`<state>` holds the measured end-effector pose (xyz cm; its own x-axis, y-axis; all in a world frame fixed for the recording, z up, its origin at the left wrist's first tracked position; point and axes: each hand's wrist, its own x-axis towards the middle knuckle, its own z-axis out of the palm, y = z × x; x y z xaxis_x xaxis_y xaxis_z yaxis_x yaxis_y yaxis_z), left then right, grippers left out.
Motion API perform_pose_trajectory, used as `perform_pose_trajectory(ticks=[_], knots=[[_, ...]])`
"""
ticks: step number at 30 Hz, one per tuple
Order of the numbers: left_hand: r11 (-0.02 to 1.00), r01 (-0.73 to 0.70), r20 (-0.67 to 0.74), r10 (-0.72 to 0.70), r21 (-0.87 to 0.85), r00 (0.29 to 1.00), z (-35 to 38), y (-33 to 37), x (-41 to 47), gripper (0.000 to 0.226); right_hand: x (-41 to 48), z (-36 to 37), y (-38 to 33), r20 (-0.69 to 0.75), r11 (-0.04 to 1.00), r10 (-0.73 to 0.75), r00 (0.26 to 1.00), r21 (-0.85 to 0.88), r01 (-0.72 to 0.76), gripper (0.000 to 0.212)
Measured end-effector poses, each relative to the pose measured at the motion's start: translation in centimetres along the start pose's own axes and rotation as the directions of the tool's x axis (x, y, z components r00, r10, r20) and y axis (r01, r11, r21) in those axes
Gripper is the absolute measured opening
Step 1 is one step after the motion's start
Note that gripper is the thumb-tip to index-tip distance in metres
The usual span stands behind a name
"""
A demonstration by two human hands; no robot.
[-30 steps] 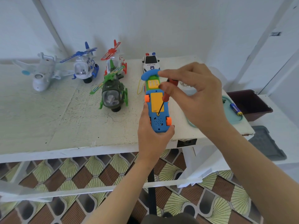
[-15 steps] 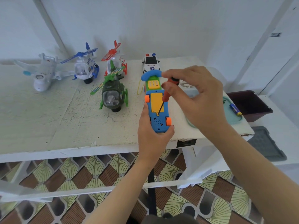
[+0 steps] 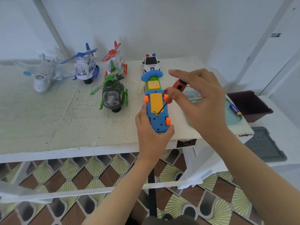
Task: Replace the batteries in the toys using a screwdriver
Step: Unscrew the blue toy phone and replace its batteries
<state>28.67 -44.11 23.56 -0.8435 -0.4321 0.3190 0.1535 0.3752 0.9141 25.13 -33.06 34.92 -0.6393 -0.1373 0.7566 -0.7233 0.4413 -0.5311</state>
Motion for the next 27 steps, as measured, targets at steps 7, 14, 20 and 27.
perform_pose_trajectory(ticks=[7, 14, 20, 27], knots=[[1.0, -0.004, -0.008, 0.004, 0.027, 1.0, 0.2, 0.2, 0.0, 0.094, -0.1, -1.2, 0.9, 0.026, 0.995, -0.045, 0.999, -0.089, 0.047, 0.032], [0.996, 0.06, 0.016, -0.062, 0.07, 0.998, -0.1, 0.1, -0.1, 0.105, 0.4, -3.3, 2.0, 0.187, 0.995, 0.038, 0.982, -0.097, -0.02, 0.029], [0.996, 0.09, -0.046, -0.091, -0.015, 0.995, -0.4, 0.0, -0.1, 0.077, 0.5, -5.9, 3.2, 0.472, 0.94, 0.334, 0.816, -0.225, -0.255, 0.03], [0.976, -0.057, -0.111, 0.081, 0.208, 0.991, -1.3, -0.1, -0.2, 0.069, -1.9, -6.1, 5.0, 0.626, 0.883, 0.458, 0.631, -0.235, -0.407, 0.011]])
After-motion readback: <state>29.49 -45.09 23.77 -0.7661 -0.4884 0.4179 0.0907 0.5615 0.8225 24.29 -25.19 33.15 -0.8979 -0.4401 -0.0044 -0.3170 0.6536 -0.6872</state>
